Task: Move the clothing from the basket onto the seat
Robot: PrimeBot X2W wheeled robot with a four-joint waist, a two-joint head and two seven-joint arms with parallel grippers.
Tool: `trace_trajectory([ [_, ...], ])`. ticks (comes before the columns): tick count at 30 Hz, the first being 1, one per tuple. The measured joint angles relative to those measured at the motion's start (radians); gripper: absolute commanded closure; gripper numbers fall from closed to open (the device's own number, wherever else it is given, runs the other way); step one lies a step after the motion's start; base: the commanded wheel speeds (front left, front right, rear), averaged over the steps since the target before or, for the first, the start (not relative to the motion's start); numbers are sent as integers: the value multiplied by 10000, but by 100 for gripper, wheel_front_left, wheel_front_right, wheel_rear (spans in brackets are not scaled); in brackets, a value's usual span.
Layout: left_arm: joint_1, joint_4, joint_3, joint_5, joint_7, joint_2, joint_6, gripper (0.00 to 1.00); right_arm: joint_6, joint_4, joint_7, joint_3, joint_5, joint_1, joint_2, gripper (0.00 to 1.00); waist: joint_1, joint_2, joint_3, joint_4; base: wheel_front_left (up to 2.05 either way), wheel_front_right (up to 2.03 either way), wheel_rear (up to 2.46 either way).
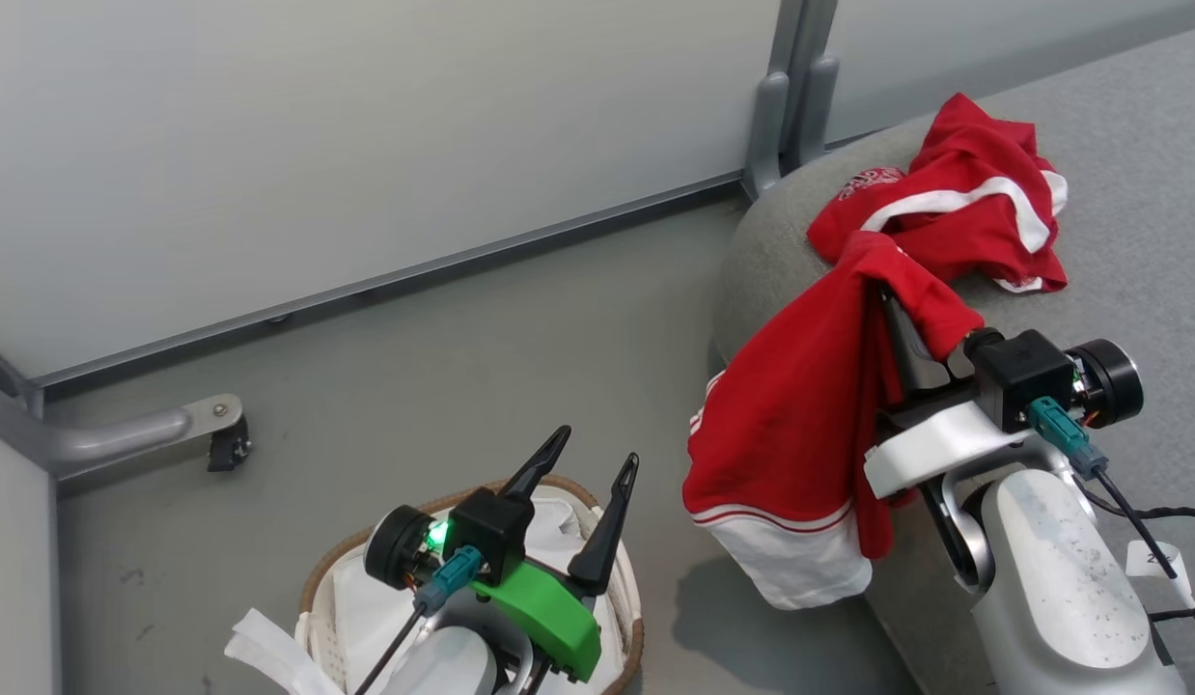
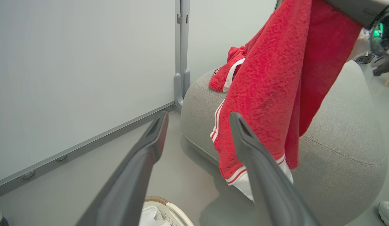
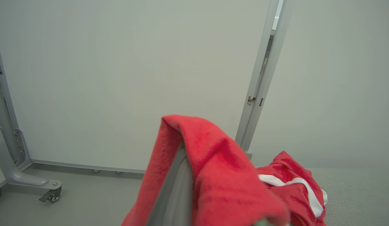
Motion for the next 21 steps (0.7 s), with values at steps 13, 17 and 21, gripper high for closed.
trace_trajectory([
  [13, -345, 4, -295, 25, 0, -10, -13, 0, 0, -190, 0, -334, -658, -1129, -48, 100, 0, 0, 894, -752, 0, 0, 0],
  [17, -428, -12, -251, 151, 0, -10, -13, 0, 0, -295, 0, -451, -892, -2279, -675, 100, 1, 0, 1138, -707, 0, 0, 0],
  [21, -535, -117, -244, 245, 0, 31, -13, 0, 0, -94, -2, -539, -963, -3922, -1634, 100, 0, 0, 1411, -636, 0, 0, 0],
])
